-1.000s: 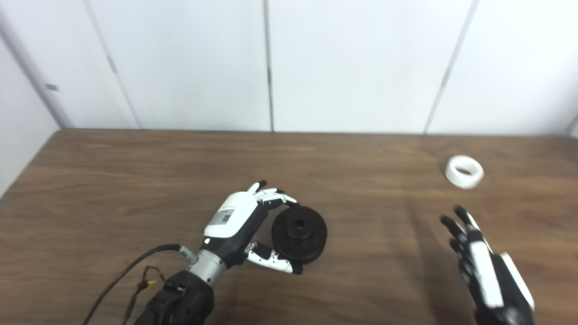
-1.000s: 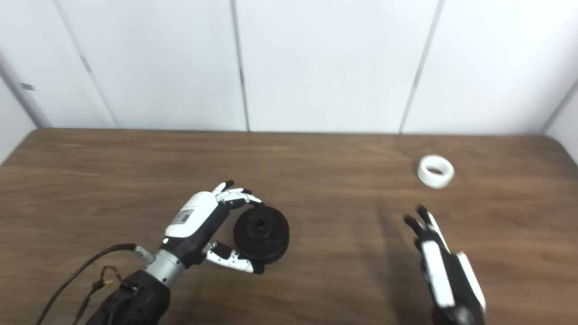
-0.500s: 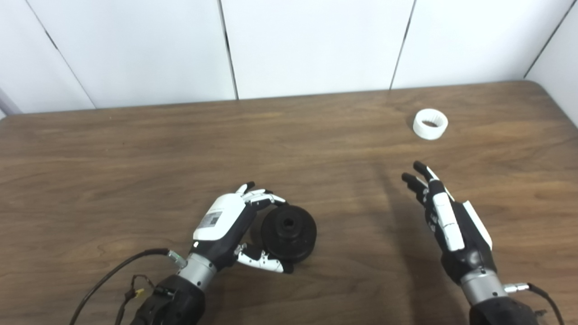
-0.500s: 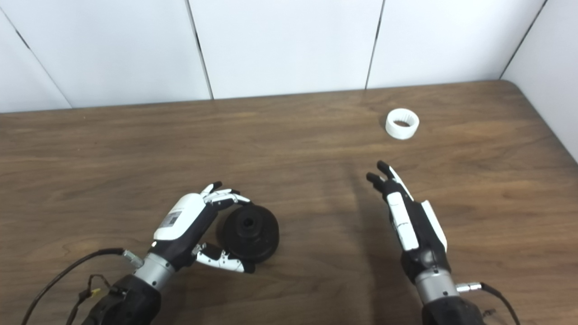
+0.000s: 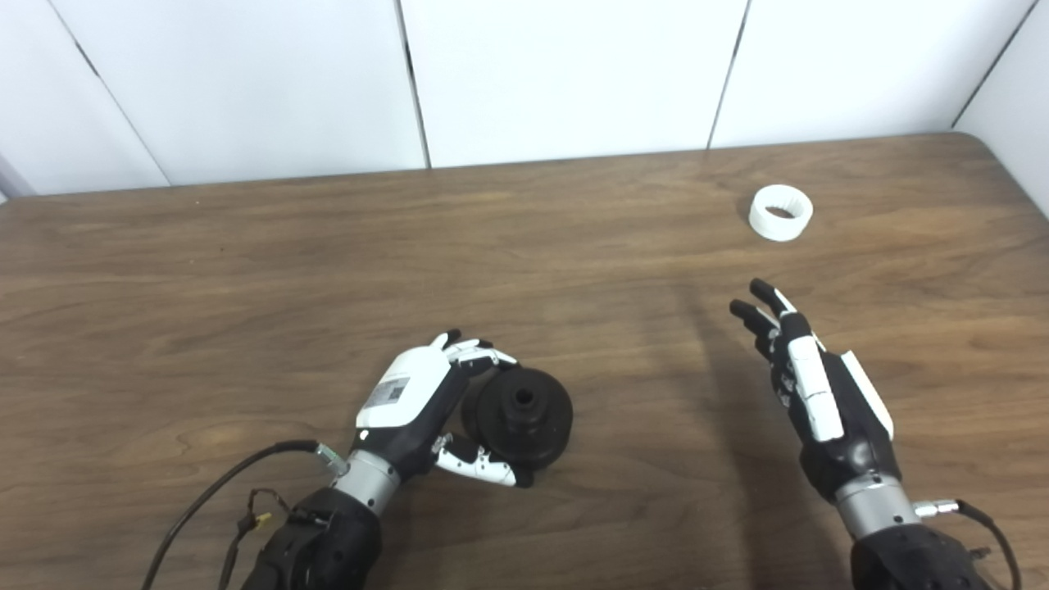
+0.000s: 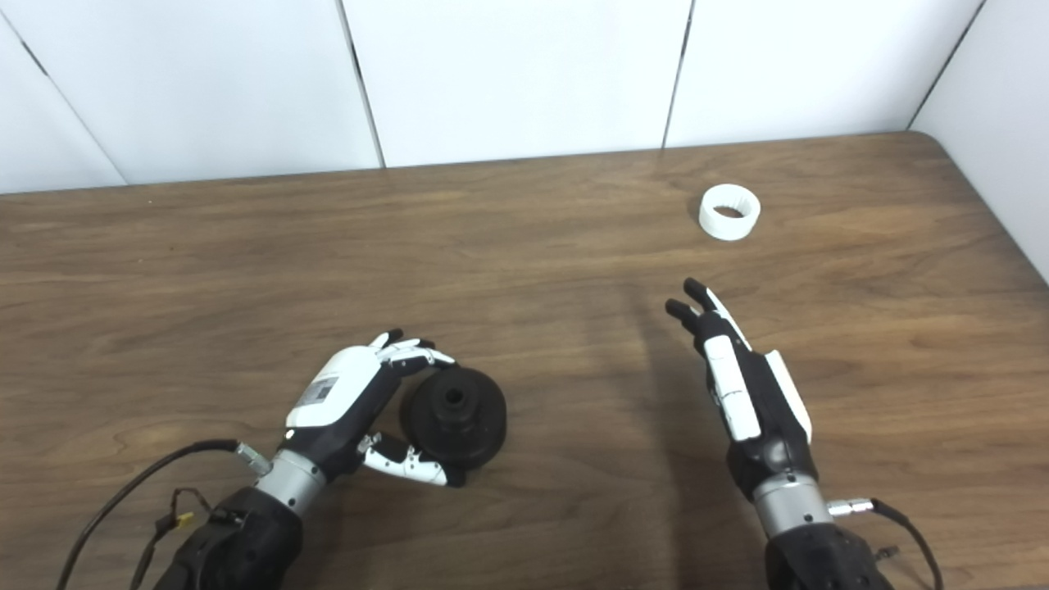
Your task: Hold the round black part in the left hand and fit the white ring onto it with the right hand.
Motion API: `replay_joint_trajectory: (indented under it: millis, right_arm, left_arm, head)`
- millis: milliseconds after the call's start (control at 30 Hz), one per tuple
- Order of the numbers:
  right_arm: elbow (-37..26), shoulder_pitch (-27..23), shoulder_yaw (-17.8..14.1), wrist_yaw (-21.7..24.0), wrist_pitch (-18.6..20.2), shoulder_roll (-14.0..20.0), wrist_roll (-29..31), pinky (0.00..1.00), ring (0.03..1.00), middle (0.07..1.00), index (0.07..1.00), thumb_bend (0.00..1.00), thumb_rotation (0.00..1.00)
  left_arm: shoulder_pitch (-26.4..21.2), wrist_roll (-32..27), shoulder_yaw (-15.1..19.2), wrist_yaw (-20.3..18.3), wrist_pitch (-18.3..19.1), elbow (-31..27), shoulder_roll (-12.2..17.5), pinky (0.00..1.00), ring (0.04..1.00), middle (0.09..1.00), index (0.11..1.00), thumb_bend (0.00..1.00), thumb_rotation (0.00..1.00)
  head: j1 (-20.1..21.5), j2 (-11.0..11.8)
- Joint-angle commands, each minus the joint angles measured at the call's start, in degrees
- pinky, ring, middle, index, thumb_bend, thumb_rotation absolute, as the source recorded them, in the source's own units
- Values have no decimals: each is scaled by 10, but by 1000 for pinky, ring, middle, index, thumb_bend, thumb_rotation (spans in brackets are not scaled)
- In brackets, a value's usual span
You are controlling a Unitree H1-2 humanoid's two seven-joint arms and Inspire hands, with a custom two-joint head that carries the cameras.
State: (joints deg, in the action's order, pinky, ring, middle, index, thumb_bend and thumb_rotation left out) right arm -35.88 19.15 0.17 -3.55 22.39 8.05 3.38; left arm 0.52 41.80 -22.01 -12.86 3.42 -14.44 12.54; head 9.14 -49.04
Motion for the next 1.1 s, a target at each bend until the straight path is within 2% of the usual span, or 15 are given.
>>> replay_joint_trajectory:
  millis: [0, 133, 200, 267, 333, 400, 567, 633, 700, 767, 833, 900, 967, 1067]
  right_arm:
    - [-15, -27, -5, -2, -16, -23, 2, 1000, 956, 894, 938, 628, 1000]
    - [-23, -27, -11, -3, -18, -21, 4, 991, 959, 896, 939, 629, 1000]
    - [-35, -32, -11, 0, -22, -7, -17, 972, 954, 897, 939, 600, 1000]
    - [-55, -47, -18, 0, -10, 11, -42, 959, 940, 893, 933, 595, 983]
    - [-74, -70, -31, 8, 11, 38, -64, 955, 936, 884, 921, 609, 916]
    - [-91, -95, -45, 21, 36, 61, -88, 901, 918, 878, 905, 624, 787]
    - [-86, -162, -91, 86, 45, 106, -151, 935, 913, 877, 889, 710, 664]
    - [-72, -191, -110, 122, 45, 117, -165, 911, 913, 888, 892, 719, 607]
    - [-53, -223, -121, 167, 45, 136, -201, 880, 909, 895, 890, 729, 533]
    - [-35, -251, -127, 209, 45, 151, -242, 879, 909, 893, 878, 755, 488]
    - [-15, -276, -131, 247, 45, 163, -279, 873, 906, 893, 861, 801, 414]
    - [7, -298, -132, 276, 45, 176, -313, 850, 895, 890, 855, 827, 399]
    - [31, -318, -122, 295, 45, 197, -344, 827, 880, 879, 840, 842, 380]
    - [57, -336, -119, 307, 45, 209, -363, 833, 882, 873, 825, 845, 352]
  left_arm:
    - [-8, 7, 1, 6, -3, 7, 0, 1000, 891, 787, 482, 524, 54]
    - [-6, 8, 2, 3, 4, 7, -2, 1000, 901, 794, 483, 524, 54]
    - [-5, 7, 3, 5, 5, 7, -3, 1000, 901, 793, 483, 524, 55]
    - [-3, 6, 4, 8, 3, 7, -3, 1000, 900, 793, 483, 524, 55]
    - [-2, 2, 5, 12, -1, 9, -2, 1000, 900, 792, 483, 524, 55]
    - [-1, 2, 6, 13, -2, 10, -2, 1000, 901, 793, 483, 524, 55]
    - [1, 4, 5, 19, -7, 13, -4, 1000, 897, 786, 483, 524, 54]
    - [2, 3, 5, 21, -10, 13, -3, 1000, 894, 783, 483, 524, 54]
    - [5, 3, 5, 26, -15, 13, -2, 1000, 893, 784, 483, 524, 54]
    - [9, 2, 7, 30, -20, 11, 0, 1000, 890, 780, 483, 524, 53]
    - [13, 0, 9, 32, -23, 6, 1, 1000, 883, 771, 483, 524, 52]
    - [17, 4, 11, 29, -18, -1, 2, 1000, 881, 771, 483, 524, 52]
    - [20, 10, 12, 25, -14, -6, 4, 1000, 877, 772, 483, 524, 52]
    - [25, 11, 14, 24, -15, -9, 5, 1000, 873, 772, 483, 523, 52]
  head:
    - [3, -1]
    - [3, -2]
    - [4, -2]
    - [7, -2]
    - [17, -1]
    - [25, -1]
    - [39, 2]
    - [45, 3]
    - [78, 15]
    - [88, 18]
    - [115, 28]
    - [131, 35]
    - [142, 43]
    - [153, 57]
